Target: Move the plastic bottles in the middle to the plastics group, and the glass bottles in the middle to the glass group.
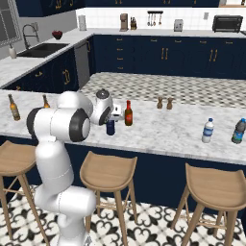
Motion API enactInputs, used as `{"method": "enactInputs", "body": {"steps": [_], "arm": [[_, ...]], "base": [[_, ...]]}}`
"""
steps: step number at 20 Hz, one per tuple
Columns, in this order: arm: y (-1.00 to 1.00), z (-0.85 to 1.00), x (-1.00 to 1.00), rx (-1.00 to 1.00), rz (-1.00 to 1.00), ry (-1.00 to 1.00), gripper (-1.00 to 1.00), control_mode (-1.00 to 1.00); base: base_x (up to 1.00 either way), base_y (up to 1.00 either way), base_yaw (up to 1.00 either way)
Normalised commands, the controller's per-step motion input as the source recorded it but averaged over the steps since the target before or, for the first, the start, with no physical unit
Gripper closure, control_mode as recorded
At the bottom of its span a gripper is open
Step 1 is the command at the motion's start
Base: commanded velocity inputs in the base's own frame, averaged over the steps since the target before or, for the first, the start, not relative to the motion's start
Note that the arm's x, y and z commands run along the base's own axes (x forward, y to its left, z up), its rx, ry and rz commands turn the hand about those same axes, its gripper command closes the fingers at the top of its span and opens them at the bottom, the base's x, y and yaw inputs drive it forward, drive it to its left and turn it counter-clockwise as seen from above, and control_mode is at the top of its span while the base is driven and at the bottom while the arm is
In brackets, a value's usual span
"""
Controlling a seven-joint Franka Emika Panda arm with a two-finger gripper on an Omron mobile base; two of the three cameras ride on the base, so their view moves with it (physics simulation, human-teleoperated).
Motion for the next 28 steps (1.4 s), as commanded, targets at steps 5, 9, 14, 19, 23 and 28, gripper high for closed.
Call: {"method": "enactInputs", "body": {"steps": [5, 9, 14, 19, 23, 28], "arm": [[0.06, -0.14, 0.04, 0.00, 0.00, 0.00, -1.00, -1.00], [0.04, -0.11, 0.06, 0.00, 0.00, 0.00, -1.00, -1.00], [0.00, -0.01, 0.12, 0.00, 0.00, 0.00, -1.00, -1.00], [0.00, 0.00, 0.24, 0.00, 0.00, 0.00, -1.00, -1.00], [0.00, 0.00, 0.11, 0.00, 0.00, 0.00, -1.00, -1.00], [0.00, 0.00, 0.00, 0.00, 0.00, 0.00, -1.00, -1.00]], "base": [[0.00, 0.00, 0.00], [0.00, 0.00, 0.00], [0.00, 0.00, 0.00], [0.00, 0.00, 0.00], [0.00, 0.00, 0.00], [0.00, 0.00, 0.00]]}}
